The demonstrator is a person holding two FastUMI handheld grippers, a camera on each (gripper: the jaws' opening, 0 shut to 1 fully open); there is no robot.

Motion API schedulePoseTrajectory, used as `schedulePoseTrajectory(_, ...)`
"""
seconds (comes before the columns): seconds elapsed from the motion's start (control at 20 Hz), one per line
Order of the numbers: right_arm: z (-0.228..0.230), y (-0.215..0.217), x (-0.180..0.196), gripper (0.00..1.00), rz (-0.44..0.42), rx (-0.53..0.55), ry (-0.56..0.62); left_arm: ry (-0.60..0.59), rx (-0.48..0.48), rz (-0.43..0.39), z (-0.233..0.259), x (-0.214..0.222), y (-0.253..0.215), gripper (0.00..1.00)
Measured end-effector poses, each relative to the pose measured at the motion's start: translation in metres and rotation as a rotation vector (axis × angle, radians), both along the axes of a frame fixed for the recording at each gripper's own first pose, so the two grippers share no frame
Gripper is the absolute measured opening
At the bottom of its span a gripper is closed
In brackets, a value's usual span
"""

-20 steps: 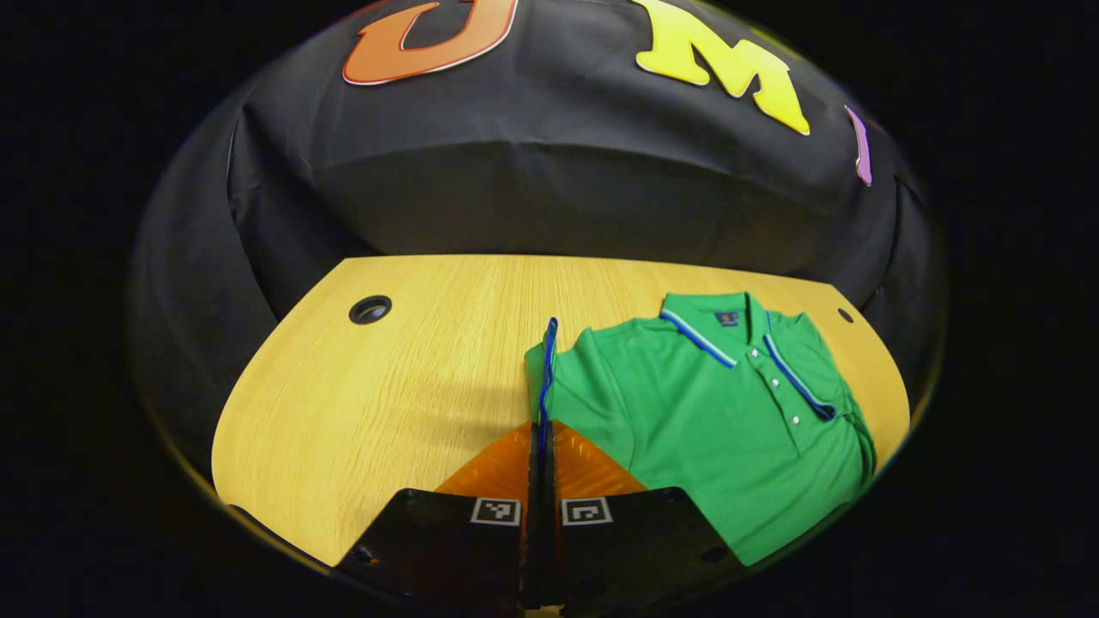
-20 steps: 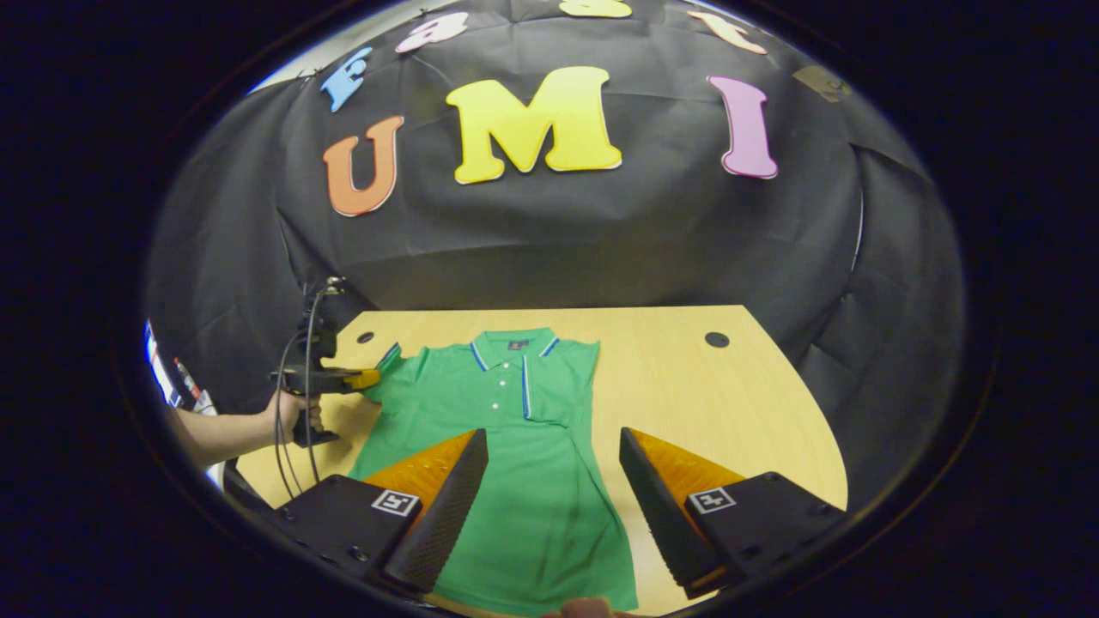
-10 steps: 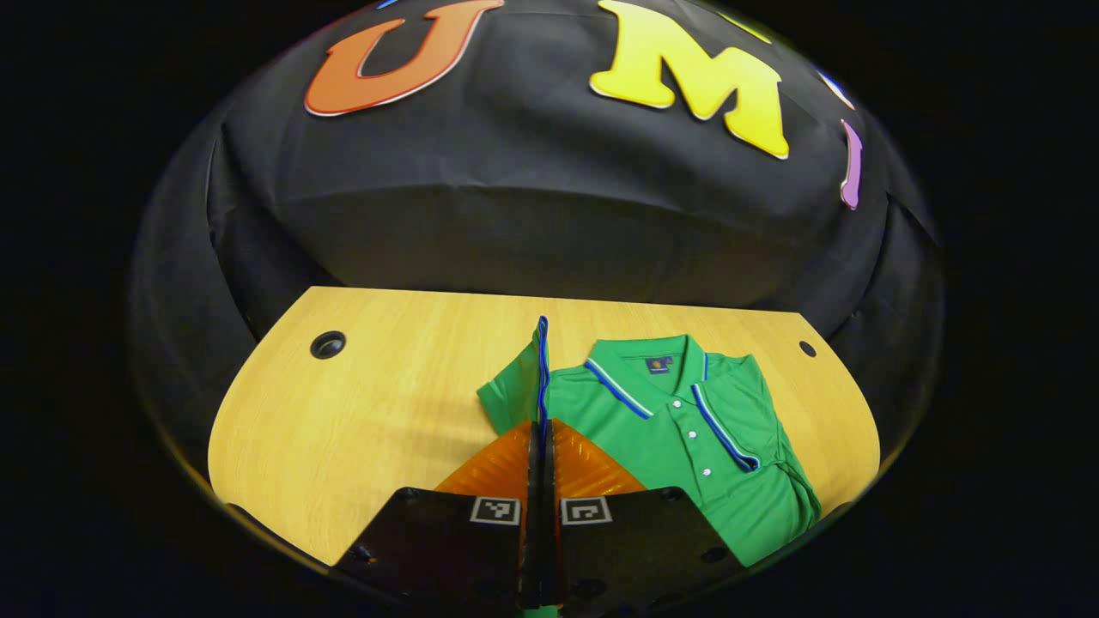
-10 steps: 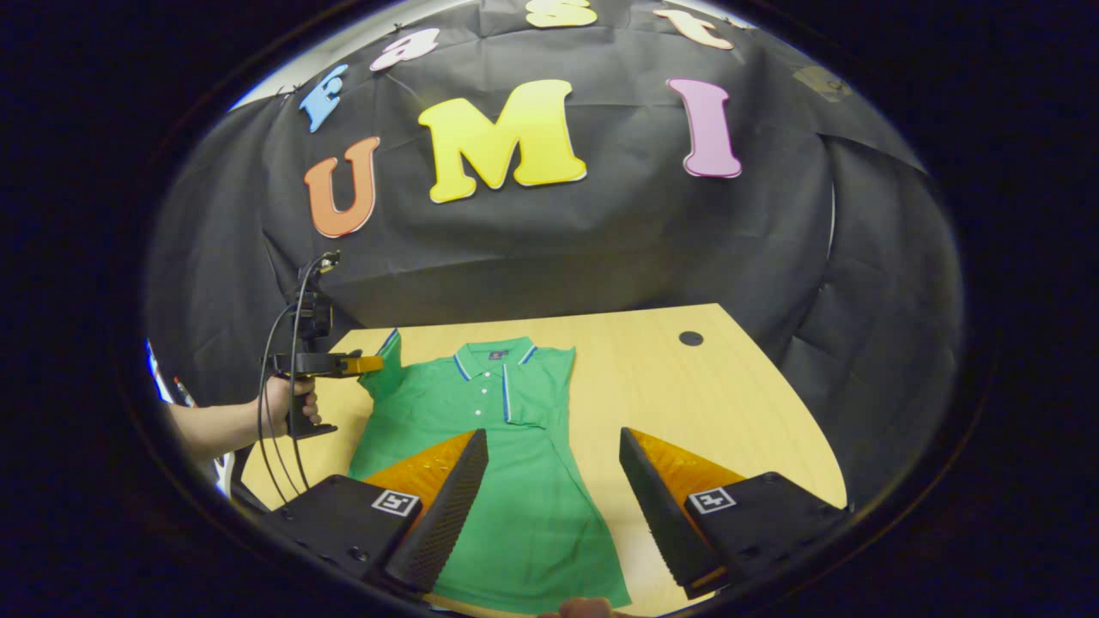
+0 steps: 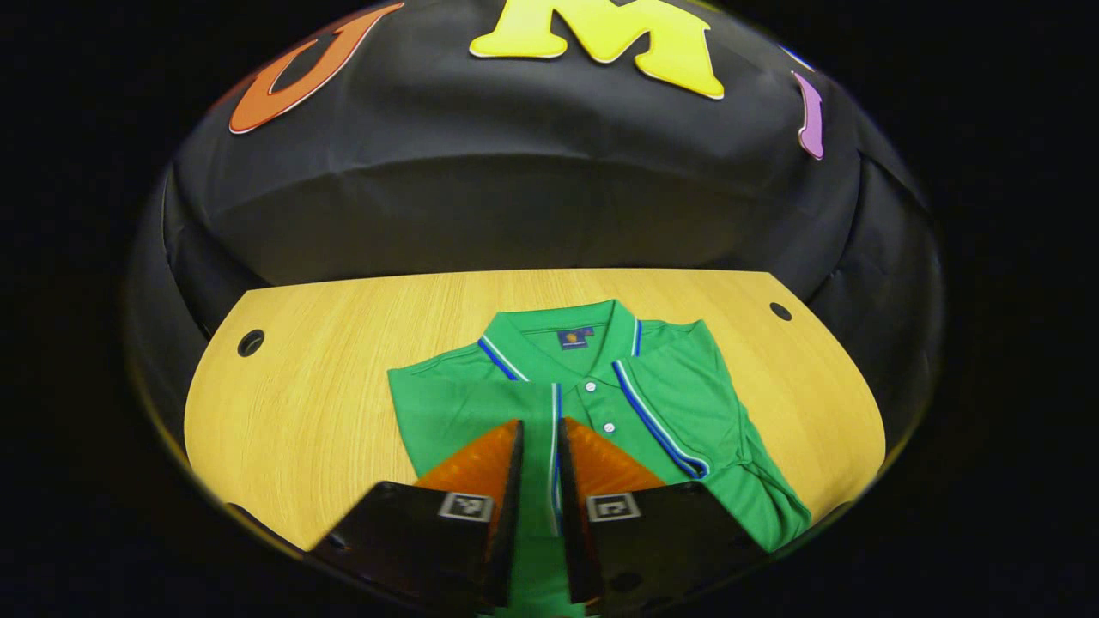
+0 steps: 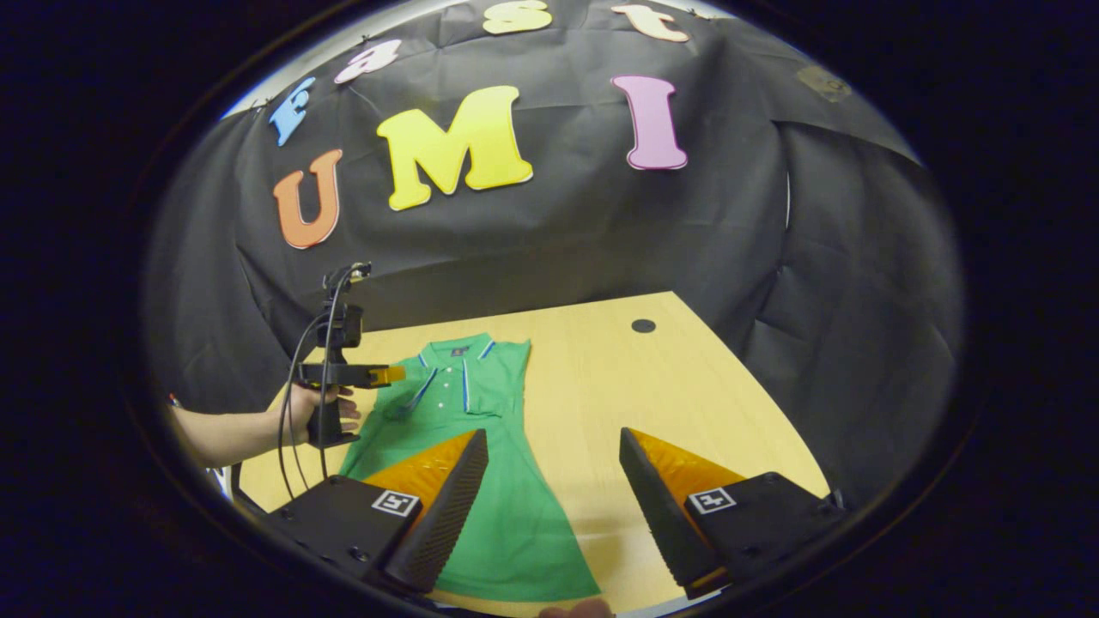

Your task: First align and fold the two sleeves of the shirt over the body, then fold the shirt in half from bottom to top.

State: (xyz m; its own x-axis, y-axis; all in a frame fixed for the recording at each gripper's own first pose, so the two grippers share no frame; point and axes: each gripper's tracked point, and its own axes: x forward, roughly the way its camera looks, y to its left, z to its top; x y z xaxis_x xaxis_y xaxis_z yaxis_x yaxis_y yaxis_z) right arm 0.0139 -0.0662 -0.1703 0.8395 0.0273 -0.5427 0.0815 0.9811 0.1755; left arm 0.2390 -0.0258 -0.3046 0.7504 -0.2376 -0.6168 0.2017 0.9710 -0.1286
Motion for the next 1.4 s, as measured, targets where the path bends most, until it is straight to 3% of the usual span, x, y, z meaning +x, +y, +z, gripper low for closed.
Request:
schedulePoseTrajectory(0.2,0.001,0.006,0.003,1.0,0.042,-0.006,-0.012,-0.056,0.033,0.012,0.026,-0.012,0.008,0.99)
schedulePoseTrajectory(0.35,-0.002,0.016,0.005,0.94,0.095,-0.022,-0.016,-0.093,0.023,0.044,0.052,-0.036,0.017,0.99)
schedulePoseTrajectory(0.55,-0.015,0.026,0.006,0.98,0.172,-0.065,-0.016,-0.116,0.029,0.074,0.074,-0.091,0.027,0.99)
schedulePoseTrajectory(0.65,-0.018,0.034,0.007,0.94,0.23,-0.091,-0.027,-0.133,0.021,0.087,0.088,-0.124,0.029,0.99)
schedulePoseTrajectory(0.9,-0.036,0.037,-0.006,0.97,0.339,-0.092,0.011,-0.139,0.009,0.075,0.102,-0.207,0.041,0.99)
schedulePoseTrajectory(1.35,-0.098,0.014,-0.084,0.94,0.398,-0.101,0.223,0.029,0.102,-0.013,0.043,-0.333,0.088,1.0)
schedulePoseTrajectory(1.4,-0.107,0.015,-0.094,0.98,0.409,-0.109,0.248,0.053,0.097,-0.033,0.033,-0.347,0.087,1.0)
